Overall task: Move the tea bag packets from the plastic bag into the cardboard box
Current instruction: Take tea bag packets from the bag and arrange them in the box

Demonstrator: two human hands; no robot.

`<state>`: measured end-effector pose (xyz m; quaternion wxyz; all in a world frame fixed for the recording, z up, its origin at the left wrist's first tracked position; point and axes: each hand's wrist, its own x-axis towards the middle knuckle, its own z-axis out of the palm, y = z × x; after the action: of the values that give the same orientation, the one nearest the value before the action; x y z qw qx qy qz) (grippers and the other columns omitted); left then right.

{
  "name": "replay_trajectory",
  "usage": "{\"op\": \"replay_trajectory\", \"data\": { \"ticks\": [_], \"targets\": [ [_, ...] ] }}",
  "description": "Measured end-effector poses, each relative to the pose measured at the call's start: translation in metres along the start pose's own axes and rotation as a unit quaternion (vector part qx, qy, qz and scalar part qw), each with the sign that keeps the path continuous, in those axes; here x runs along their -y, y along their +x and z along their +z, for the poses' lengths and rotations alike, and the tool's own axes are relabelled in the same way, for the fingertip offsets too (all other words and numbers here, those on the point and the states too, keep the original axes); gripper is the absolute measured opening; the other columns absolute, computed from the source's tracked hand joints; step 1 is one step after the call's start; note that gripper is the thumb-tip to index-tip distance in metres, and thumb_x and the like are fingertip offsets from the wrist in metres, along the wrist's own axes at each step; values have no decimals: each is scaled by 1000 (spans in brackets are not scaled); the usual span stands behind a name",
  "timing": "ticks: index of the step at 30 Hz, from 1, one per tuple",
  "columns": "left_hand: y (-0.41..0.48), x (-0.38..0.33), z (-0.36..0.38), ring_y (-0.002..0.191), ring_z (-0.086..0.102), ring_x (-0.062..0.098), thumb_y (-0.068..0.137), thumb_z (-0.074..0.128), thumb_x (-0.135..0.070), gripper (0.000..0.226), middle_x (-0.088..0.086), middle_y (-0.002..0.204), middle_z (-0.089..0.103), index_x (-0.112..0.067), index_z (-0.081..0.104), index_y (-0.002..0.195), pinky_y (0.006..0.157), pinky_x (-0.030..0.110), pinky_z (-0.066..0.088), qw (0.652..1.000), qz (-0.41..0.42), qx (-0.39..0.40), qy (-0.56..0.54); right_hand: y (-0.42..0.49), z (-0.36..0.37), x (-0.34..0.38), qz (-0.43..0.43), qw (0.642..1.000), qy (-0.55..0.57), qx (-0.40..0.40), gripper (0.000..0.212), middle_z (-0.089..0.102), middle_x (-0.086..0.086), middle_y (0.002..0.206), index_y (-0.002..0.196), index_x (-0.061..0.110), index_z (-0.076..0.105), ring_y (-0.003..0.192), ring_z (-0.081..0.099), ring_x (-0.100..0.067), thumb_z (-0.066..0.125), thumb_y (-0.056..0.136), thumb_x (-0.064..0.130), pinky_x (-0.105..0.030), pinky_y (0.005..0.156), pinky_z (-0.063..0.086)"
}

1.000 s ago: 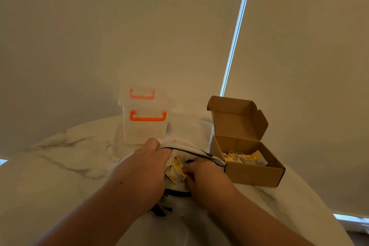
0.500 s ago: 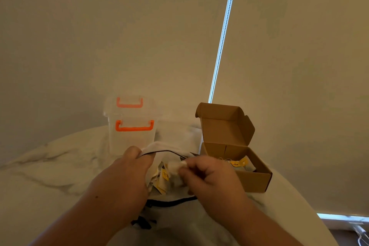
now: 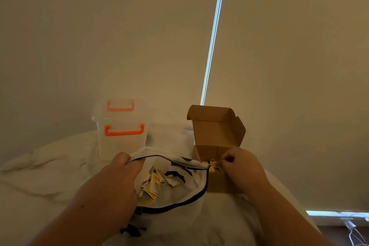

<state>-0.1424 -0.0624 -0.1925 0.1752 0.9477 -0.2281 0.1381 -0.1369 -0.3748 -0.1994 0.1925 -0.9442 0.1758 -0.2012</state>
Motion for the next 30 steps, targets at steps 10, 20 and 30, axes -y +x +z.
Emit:
{"op": "replay_trajectory", "data": {
  "ticks": [10,20,30],
  "targets": [
    [-1,-3,-3,87,50,5,91,50,-22,60,-16,115,34,-37,27,144,71,17,47,1000,-2,-21,-14,-11,-19,2,-23,988,105,-109,12,64,11,77,83,28,68,73,56,-3,62,92,22,-18,56,37],
    [-1,-6,-3,98,53,9,92,51,-21,62,-14,119,36,-37,23,145,81,24,53,998,-5,-60,-33,-84,-31,80,-292,928,178,-149,18,56,24,70,80,41,59,77,59,2,64,88,26,-6,64,44],
    [1,-5,0,84,54,10,90,51,-17,59,-14,113,34,-40,26,139,71,28,54,996,13,-77,-33,-77,44,106,-271,955,82,94,26,66,10,102,116,30,68,84,54,0,49,99,33,-10,75,44]
  ]
}}
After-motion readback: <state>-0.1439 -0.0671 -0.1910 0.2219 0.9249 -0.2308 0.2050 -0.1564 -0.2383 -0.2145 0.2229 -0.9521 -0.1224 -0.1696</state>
